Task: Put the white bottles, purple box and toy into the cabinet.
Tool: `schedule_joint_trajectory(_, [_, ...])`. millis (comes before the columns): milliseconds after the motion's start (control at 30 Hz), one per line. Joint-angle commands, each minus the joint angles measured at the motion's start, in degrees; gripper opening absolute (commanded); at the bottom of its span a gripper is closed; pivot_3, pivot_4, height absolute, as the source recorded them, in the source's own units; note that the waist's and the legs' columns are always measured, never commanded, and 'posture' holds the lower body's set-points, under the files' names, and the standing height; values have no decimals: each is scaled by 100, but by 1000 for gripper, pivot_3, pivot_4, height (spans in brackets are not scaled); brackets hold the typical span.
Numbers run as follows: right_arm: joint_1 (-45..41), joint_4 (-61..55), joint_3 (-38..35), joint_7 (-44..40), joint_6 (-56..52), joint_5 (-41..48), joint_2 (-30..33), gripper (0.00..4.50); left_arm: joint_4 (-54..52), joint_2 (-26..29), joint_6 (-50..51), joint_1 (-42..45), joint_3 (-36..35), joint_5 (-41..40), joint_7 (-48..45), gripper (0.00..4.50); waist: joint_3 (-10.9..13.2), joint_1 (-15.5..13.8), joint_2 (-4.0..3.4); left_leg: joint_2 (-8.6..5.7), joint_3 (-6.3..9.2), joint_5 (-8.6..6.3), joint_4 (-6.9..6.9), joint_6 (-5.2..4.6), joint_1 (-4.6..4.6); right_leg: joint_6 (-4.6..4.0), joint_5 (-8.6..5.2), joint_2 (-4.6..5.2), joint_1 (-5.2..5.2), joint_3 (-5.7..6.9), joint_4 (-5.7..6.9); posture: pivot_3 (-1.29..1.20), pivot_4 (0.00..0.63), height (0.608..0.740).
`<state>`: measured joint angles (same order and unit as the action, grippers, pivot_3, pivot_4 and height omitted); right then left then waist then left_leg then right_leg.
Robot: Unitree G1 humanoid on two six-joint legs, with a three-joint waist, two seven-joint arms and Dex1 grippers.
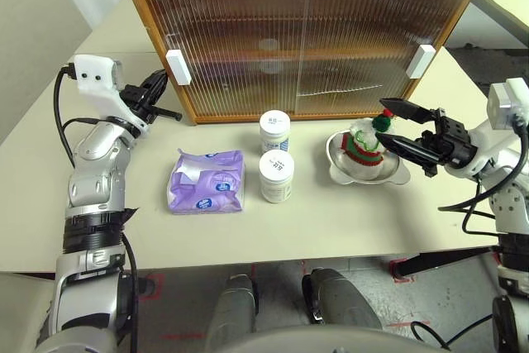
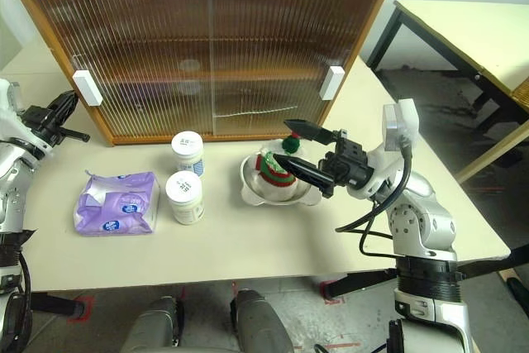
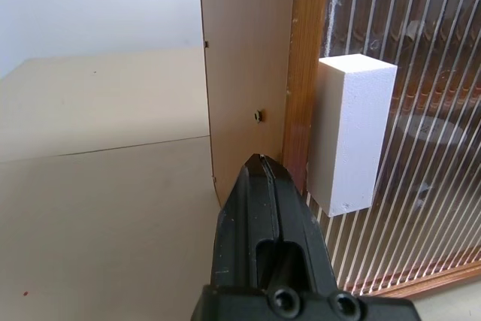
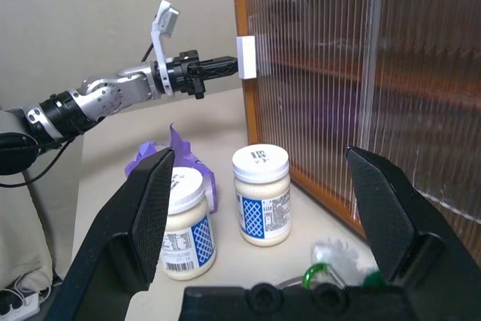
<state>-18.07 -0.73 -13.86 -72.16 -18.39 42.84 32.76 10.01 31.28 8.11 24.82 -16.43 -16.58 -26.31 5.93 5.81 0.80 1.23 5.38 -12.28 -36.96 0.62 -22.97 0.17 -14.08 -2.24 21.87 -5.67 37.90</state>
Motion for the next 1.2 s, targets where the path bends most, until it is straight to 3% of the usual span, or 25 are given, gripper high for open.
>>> schedule_joint_trajectory(33, [-27,-95,109,-19,-57,-15,44,4500,88,-76,-84,85,229,31,-232,18,0,-11,1,0,0,0,-1,0,0,0,1,1,-1,0,0,-208,87,740])
schedule_joint_trajectory(500, [64,-250,166,72,-132,1,36,4500,269,-209,-122,403,470,174,-388,18,0,-143,1,1,20,6,-14,-10,-11,8,6,11,-2,-2,0,-211,100,740])
schedule_joint_trajectory(1200, [2,-207,357,129,-119,-36,-88,4500,-628,-116,-174,-263,239,87,-373,18,0,-95,0,5,16,6,-12,-9,-11,31,-6,-1,5,-9,-5,-181,101,740])
